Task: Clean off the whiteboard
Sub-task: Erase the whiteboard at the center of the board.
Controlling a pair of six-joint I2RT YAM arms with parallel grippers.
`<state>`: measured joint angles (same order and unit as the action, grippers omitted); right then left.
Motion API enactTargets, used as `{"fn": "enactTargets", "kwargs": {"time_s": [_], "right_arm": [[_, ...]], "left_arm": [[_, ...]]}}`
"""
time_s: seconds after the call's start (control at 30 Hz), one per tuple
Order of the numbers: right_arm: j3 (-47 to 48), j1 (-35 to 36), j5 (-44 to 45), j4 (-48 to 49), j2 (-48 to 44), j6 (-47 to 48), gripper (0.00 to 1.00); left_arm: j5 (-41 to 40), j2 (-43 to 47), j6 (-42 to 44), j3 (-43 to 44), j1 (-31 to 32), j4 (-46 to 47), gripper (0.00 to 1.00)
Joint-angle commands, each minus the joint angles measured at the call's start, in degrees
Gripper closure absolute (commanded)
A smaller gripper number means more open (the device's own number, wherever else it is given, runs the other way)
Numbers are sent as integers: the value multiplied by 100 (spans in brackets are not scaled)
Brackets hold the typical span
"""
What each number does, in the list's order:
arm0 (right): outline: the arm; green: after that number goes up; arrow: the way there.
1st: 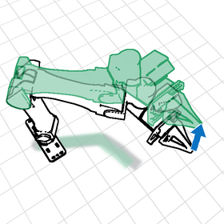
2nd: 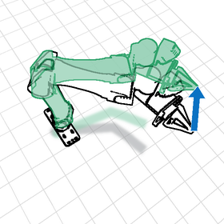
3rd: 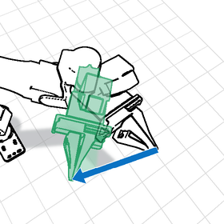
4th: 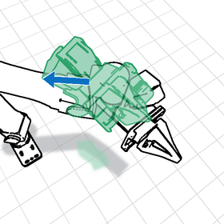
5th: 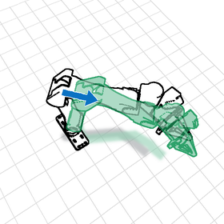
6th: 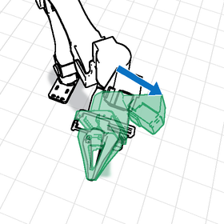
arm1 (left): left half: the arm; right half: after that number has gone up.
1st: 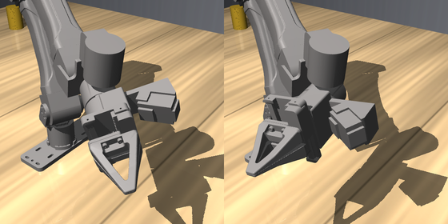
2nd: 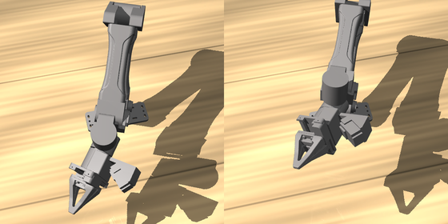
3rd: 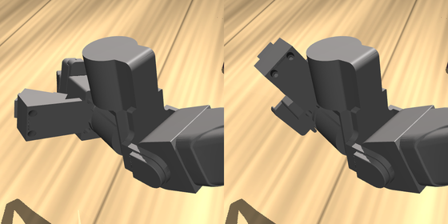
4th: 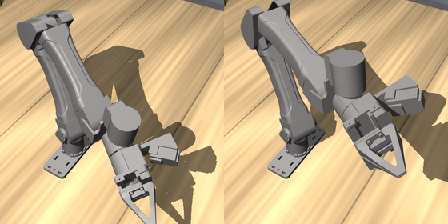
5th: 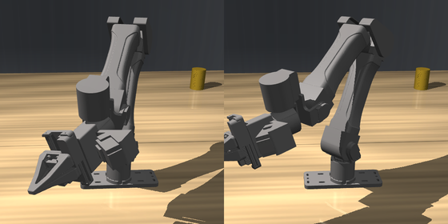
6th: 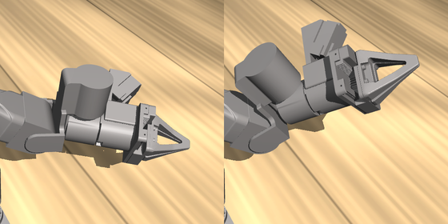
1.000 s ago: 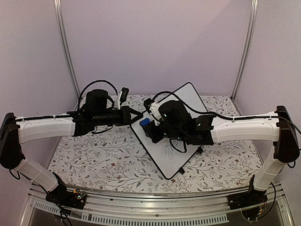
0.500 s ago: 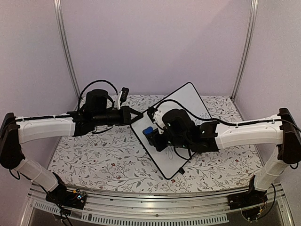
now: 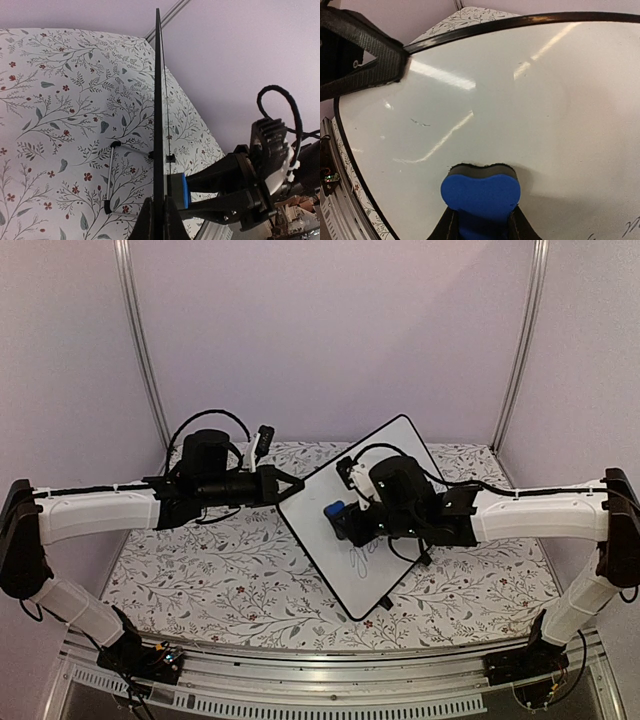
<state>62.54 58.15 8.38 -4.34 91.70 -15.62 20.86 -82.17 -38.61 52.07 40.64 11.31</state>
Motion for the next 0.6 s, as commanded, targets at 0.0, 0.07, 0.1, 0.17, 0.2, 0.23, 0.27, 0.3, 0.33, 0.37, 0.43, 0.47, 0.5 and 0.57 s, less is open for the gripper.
{"fn": "enactTargets", "kwargs": {"time_s": [0.0,0.07,0.1,0.17,0.2,0.23,0.27,0.3,0.33,0.37,0.43,0.47,0.5,0.57], "right_arm": [[-228,-569,193,-461,130,-169,85],[-265,-688,288,-434,114,-177,85],[-294,-751,291,-409,105,-187,85],[-378,-847,225,-301,72,-217,85],[-398,-864,180,-263,75,-221,85],[-394,-866,98,-221,88,-216,85],[-378,-867,-16,-181,97,-188,85],[-362,-862,-158,-138,121,-143,85],[-357,-843,-260,-71,140,-115,85],[-357,-810,-318,-10,149,-97,85],[-337,-695,-337,71,176,-7,85],[-328,-629,-342,100,205,39,85],[-327,-569,-378,134,227,85,85],[-350,-449,-470,199,276,109,85]], "left_arm": [[711,130,162,49,269,389,100],[714,140,161,53,273,389,100],[714,140,161,49,267,385,100],[715,133,169,52,273,376,100],[715,131,174,57,269,380,100],[713,125,176,57,269,373,100],[709,116,174,57,273,380,100],[710,112,170,58,272,378,100],[713,100,173,57,268,373,100],[709,92,174,62,263,380,100],[714,80,172,57,272,378,100],[714,71,171,57,276,379,100],[710,62,170,57,265,380,100],[712,46,170,57,265,381,100]]}}
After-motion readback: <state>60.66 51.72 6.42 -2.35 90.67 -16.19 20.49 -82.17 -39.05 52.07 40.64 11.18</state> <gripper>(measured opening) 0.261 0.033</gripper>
